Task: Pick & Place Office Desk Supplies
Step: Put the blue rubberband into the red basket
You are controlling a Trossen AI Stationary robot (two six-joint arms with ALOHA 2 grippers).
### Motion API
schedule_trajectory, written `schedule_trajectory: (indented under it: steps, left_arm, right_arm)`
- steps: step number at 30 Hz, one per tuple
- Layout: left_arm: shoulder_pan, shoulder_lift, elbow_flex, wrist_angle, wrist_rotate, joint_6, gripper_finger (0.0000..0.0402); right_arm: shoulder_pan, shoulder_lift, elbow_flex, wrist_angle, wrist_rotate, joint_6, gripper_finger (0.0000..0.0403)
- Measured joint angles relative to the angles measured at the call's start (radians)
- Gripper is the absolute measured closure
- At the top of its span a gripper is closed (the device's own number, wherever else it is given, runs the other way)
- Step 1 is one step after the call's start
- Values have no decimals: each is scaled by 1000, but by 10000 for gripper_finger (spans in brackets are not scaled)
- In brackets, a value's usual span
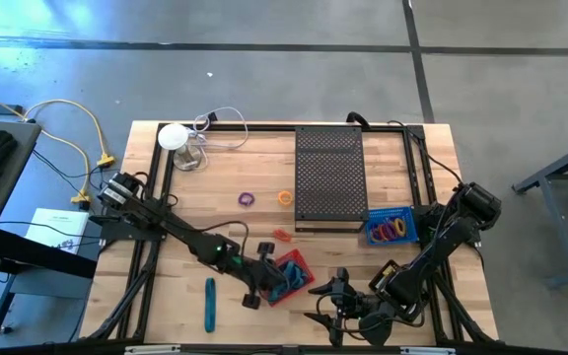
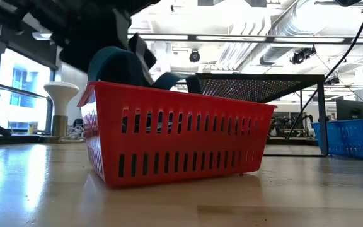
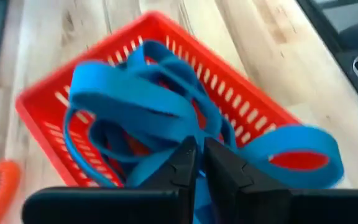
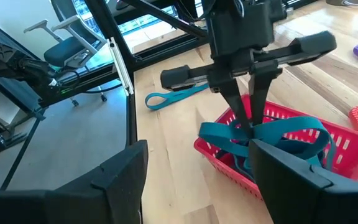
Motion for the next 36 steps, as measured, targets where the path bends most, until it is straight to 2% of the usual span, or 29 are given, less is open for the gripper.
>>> schedule_trajectory:
  steps: [10,17,21,26,30,36]
  left_arm:
    - [-38,3,41,-58,-21,100,375]
    - [-72,3,44,-62,-153,187,375]
    - [-56,3,47,-37,-145,247,375]
    - [-37,3,47,-15,-75,223,375]
    - [-44,3,47,-14,-58,269,375]
    - [-61,13,47,-10,-148,302,375]
  right_arm:
    - [-1,0,0,0,2,0,137]
    - [-1,0,0,-1,3,0,137]
    - [-1,0,0,-1,3,0,137]
    - [-1,0,0,-1,0,2,137]
    - [0,0,0,-1,0,3,137]
    - [0,0,0,-2,0,3,137]
